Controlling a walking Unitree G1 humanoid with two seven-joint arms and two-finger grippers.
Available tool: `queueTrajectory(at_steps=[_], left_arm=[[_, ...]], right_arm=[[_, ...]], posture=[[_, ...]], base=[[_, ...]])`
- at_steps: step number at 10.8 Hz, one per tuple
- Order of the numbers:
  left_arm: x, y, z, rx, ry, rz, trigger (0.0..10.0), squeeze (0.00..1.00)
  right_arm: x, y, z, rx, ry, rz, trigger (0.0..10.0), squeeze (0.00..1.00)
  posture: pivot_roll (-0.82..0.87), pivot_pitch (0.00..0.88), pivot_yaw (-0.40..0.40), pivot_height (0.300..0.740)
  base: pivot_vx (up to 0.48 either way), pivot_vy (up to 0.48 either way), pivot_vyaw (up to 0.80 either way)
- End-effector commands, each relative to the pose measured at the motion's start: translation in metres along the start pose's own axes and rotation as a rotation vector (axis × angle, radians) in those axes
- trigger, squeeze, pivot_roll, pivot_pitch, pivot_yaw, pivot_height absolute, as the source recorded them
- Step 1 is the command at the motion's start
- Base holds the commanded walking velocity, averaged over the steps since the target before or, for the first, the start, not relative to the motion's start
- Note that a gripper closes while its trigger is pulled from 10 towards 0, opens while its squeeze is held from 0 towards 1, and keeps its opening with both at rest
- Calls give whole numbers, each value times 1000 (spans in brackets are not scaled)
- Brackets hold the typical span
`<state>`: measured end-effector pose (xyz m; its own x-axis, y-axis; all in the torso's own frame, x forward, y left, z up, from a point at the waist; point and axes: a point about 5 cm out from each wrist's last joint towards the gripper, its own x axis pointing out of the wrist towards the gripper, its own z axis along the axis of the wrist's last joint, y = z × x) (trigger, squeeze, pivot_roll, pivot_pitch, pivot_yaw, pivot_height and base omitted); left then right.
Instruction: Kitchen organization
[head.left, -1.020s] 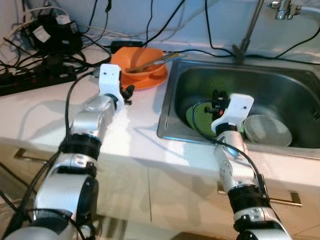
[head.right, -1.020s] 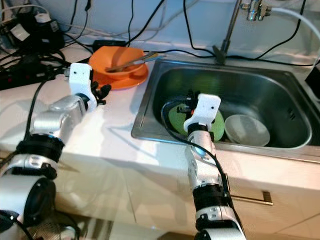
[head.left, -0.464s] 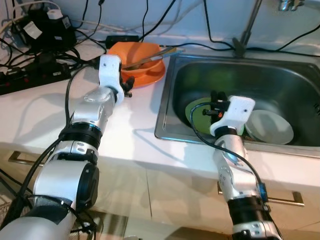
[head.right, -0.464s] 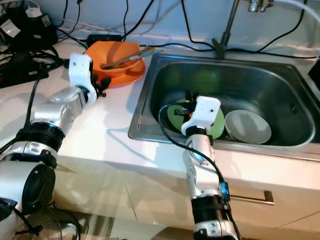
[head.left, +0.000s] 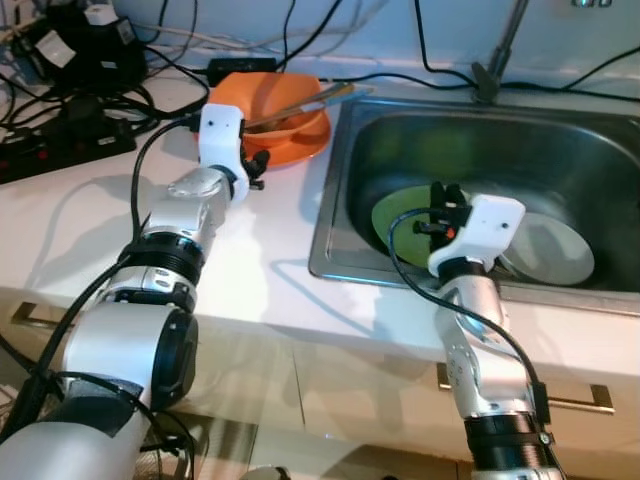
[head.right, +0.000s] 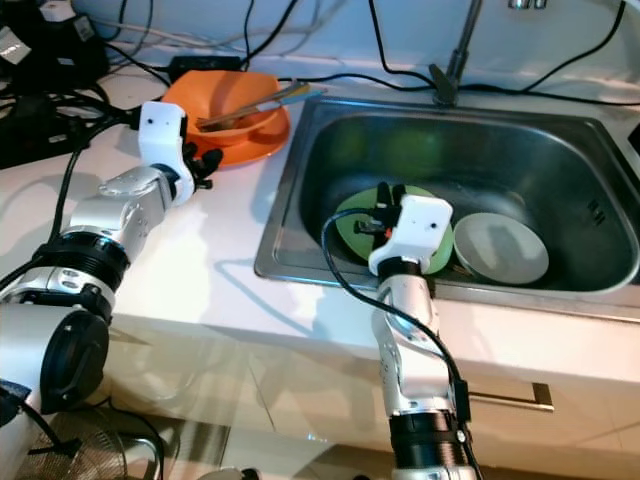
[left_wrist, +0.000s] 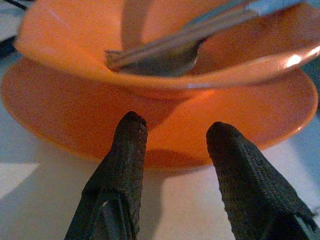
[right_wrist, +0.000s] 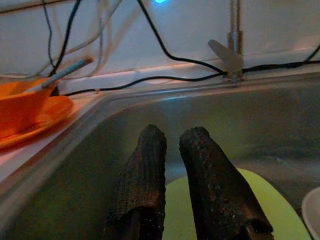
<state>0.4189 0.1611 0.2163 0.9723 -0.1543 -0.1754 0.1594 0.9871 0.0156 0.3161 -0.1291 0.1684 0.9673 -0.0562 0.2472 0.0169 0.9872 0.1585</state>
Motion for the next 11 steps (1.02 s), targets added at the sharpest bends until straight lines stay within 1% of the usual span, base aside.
queueTrajectory(at_steps=[1, 3, 4, 5, 7, 11], left_arm=[[1, -1, 7, 17, -4, -14, 10000, 0], [2, -4, 5, 25, 22, -38, 10000, 0], [2, -4, 1, 48, 48, -44, 10000, 0], [2, -3, -2, 47, 67, -52, 10000, 0], [0, 2, -10, 40, 100, -66, 10000, 0], [-11, 17, -24, 26, 177, -136, 10000, 0]], right_arm=[[-10, -7, -15, -12, 81, -27, 10000, 0], [-13, -7, -14, -14, 88, -34, 10000, 0], [-15, -8, -14, -16, 92, -40, 10000, 0], [-16, -8, -14, -16, 97, -41, 10000, 0], [-16, -5, -15, -11, 108, -38, 10000, 0], [-9, 1, -17, 4, 115, -23, 10000, 0]], posture=[[91, 189, 50, 740], [81, 191, 59, 740], [76, 190, 66, 740], [77, 188, 69, 740], [94, 182, 71, 740], [150, 170, 70, 740]], base=[[0, 0, 0], [0, 0, 0], [0, 0, 0], [0, 0, 0], [0, 0, 0], [0, 0, 0]])
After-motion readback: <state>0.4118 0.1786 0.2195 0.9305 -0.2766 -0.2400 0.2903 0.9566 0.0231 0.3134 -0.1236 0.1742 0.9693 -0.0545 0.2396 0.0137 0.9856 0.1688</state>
